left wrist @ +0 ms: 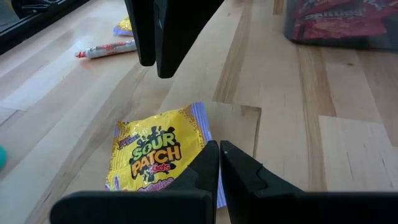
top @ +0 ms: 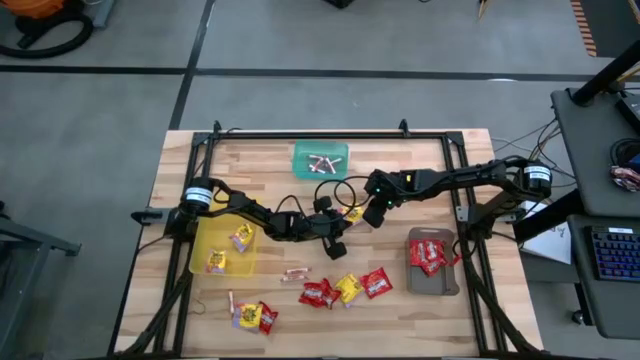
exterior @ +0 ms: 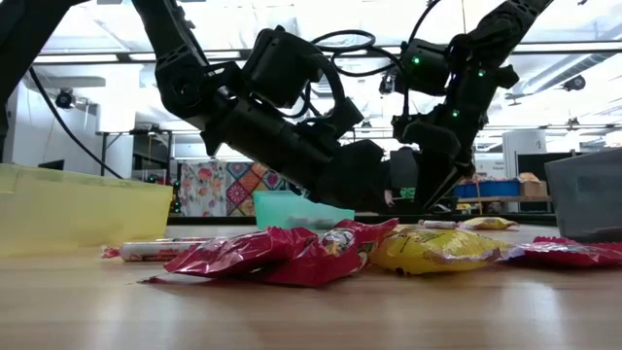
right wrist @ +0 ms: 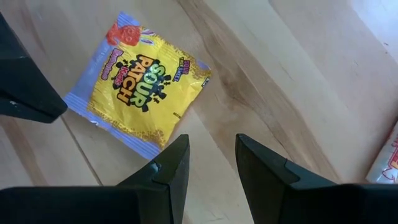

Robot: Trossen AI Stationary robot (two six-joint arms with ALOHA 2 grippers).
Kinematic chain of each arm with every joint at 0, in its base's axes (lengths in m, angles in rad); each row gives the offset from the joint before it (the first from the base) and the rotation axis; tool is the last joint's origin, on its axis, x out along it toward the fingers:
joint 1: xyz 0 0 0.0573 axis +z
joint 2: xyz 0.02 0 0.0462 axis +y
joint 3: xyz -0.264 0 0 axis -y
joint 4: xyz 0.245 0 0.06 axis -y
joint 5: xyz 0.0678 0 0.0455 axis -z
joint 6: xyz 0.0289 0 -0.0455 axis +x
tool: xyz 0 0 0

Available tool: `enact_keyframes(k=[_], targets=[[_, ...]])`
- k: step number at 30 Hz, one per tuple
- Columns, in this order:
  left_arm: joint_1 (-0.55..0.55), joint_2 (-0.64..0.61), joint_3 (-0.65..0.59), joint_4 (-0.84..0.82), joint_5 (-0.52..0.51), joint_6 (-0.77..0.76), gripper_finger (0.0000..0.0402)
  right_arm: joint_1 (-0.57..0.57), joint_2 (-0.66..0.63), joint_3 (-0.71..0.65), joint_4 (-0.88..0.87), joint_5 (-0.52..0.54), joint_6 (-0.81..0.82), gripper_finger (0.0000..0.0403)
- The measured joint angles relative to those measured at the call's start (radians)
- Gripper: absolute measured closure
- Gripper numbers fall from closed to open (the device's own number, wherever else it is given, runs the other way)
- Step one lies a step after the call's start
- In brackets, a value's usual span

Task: Sort candy
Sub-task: Put the yellow candy into the yellow bin

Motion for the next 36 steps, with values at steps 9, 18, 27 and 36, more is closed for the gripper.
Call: enact_keyframes(k=[9, 18, 27, 36], targets=[[0.000, 0.000, 0.000, -0.001, 0.000, 0.000, 0.0402, 0.000, 0.000, 0.000, 0.003, 0.000, 0.001, 0.0280], [0.000, -0.001, -0.002, -0.084, 0.000, -0.015, 0.0402, 0.000, 0.002, 0.000, 0.005, 0.000, 0.000, 0.0280], [0.000, -0.001, -0.009, -0.091, 0.000, -0.027, 0.0402, 0.000, 0.002, 0.000, 0.006, 0.000, 0.006, 0.0280], [0.000, -0.001, -0.009, -0.090, 0.000, -0.032, 0.0402, 0.000, 0.002, 0.000, 0.006, 0.000, 0.007, 0.0280]])
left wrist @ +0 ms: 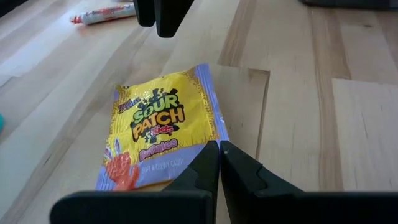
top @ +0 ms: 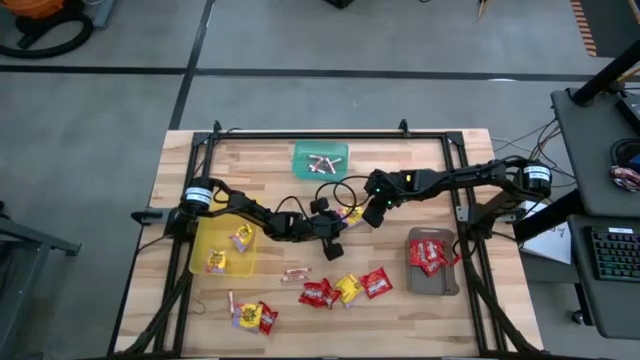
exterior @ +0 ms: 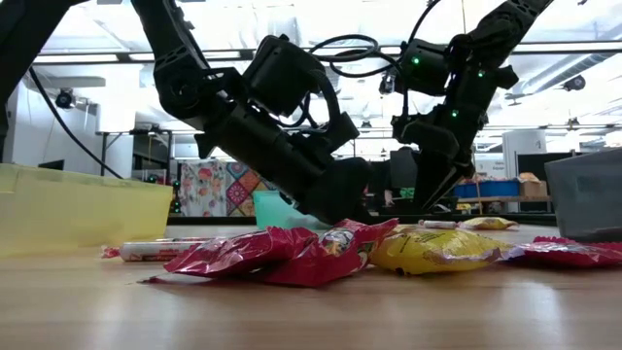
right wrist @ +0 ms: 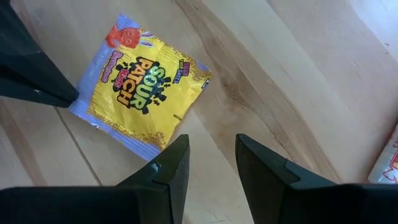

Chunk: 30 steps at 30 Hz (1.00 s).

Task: Sort candy
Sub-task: Put the yellow candy into the yellow bin

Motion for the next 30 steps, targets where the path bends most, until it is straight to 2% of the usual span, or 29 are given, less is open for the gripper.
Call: enact_keyframes(k=[9, 20, 30], targets=[[0.000, 0.000, 0.000, 0.000, 0.000, -0.001, 0.0402, 0.000, 0.000, 0.000, 0.002, 0.000, 0.009, 0.0280], [0.000, 0.002, 0.000, 0.003, 0.000, -0.002, 0.0402, 0.000, 0.000, 0.000, -0.007, -0.005, 0.111, 0.0280], [-0.001, 0.058, 0.008, 0.072, -0.007, -0.009, 0.0402, 0.001, 0.000, 0.000, -0.062, -0.004, 0.152, 0.0280]])
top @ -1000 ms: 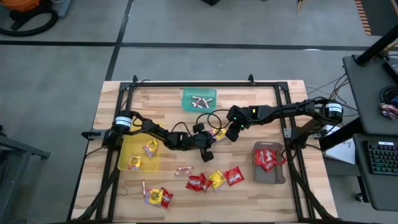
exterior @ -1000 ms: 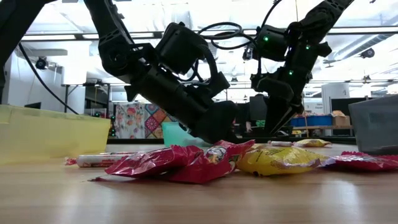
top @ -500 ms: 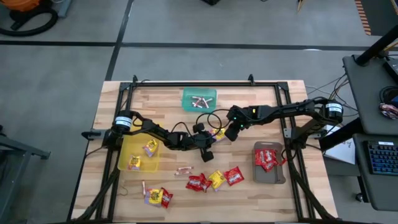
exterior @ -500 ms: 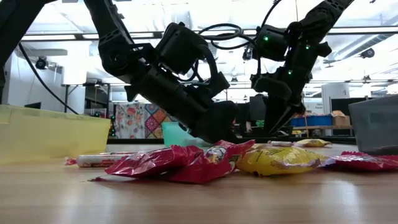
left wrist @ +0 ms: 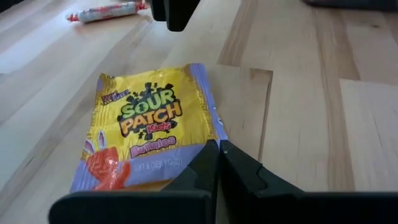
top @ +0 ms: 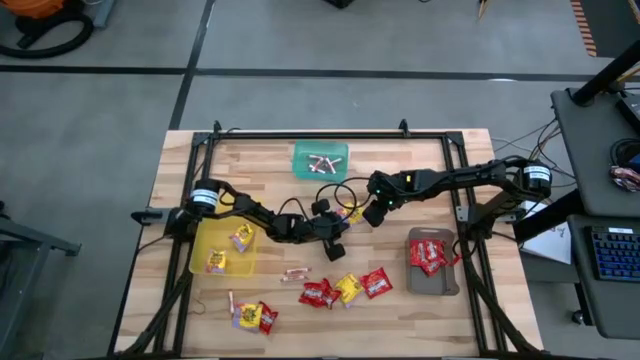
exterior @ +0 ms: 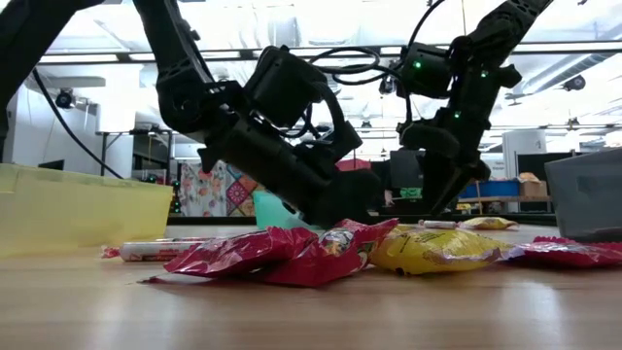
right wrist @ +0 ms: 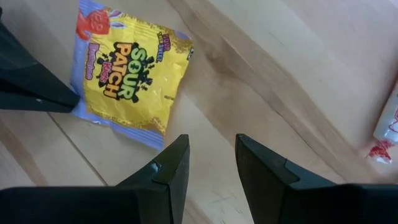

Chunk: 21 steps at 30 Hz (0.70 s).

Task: Sort candy
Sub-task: Put the yellow candy into the yellow bin

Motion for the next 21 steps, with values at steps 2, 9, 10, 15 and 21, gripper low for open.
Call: enact_keyframes(k=[2, 9, 10, 15, 21], targets=[[0.000, 0.001, 0.000, 0.004, 0.000, 0.000, 0.0402, 0.000, 0.000, 0.000, 0.002, 0.000, 0.000, 0.0280], [0.002, 0.001, 0.000, 0.006, 0.004, 0.007, 0.0402, 0.000, 0.000, -0.019, 0.062, 0.001, 0.000, 0.0280], [0.002, 0.003, 0.000, 0.007, 0.004, 0.007, 0.0402, 0.000, 0.000, -0.029, 0.089, -0.001, 0.000, 0.0280], [0.003, 0.007, 0.000, 0.009, 0.004, 0.006, 0.0402, -0.003, 0.000, -0.089, 0.261, -0.007, 0.016, 0.0280], [0.003, 0.025, 0.002, 0.020, 0.003, -0.009, 0.0402, -0.005, 0.000, -0.138, 0.424, -0.006, 0.040, 0.0280]])
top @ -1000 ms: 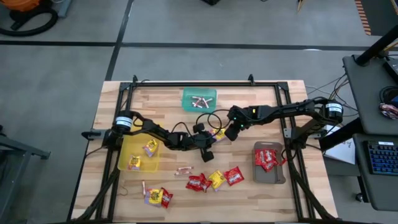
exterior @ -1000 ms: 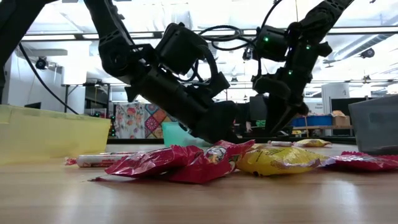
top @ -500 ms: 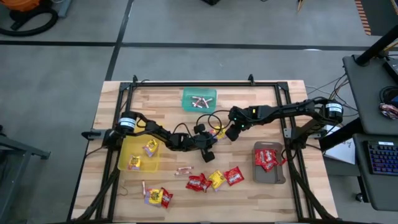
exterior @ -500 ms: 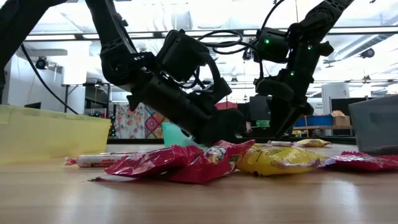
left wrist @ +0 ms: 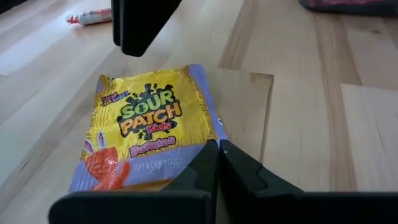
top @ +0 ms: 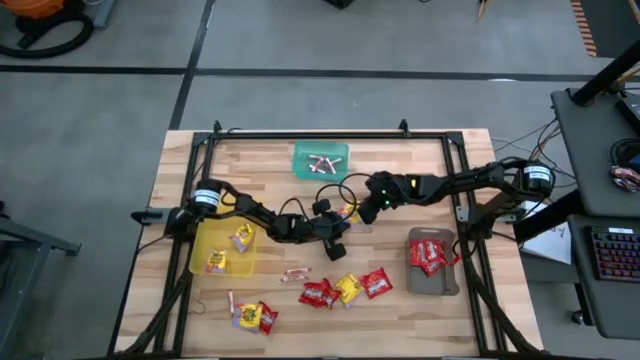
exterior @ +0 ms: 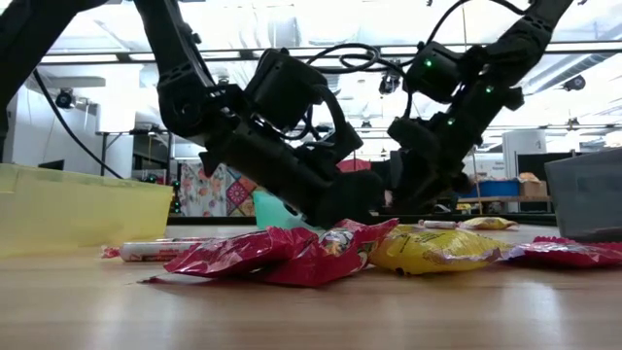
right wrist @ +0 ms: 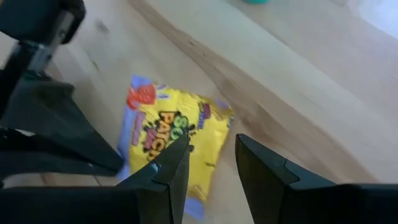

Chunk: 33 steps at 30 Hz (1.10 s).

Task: Sort candy
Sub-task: Put the yellow candy into the yellow bin

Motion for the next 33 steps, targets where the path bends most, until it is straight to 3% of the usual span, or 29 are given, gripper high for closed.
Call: enact_keyframes(k=[16, 33], targets=[[0.000, 0.014, -0.001, 0.031, 0.002, -0.007, 0.0402, 0.005, 0.167, -0.012, 0.164, -0.020, -0.033, 0.0280], [0.002, 0.014, -0.002, 0.043, 0.003, -0.016, 0.0402, 0.011, 0.171, -0.011, 0.187, -0.056, -0.096, 0.0287]])
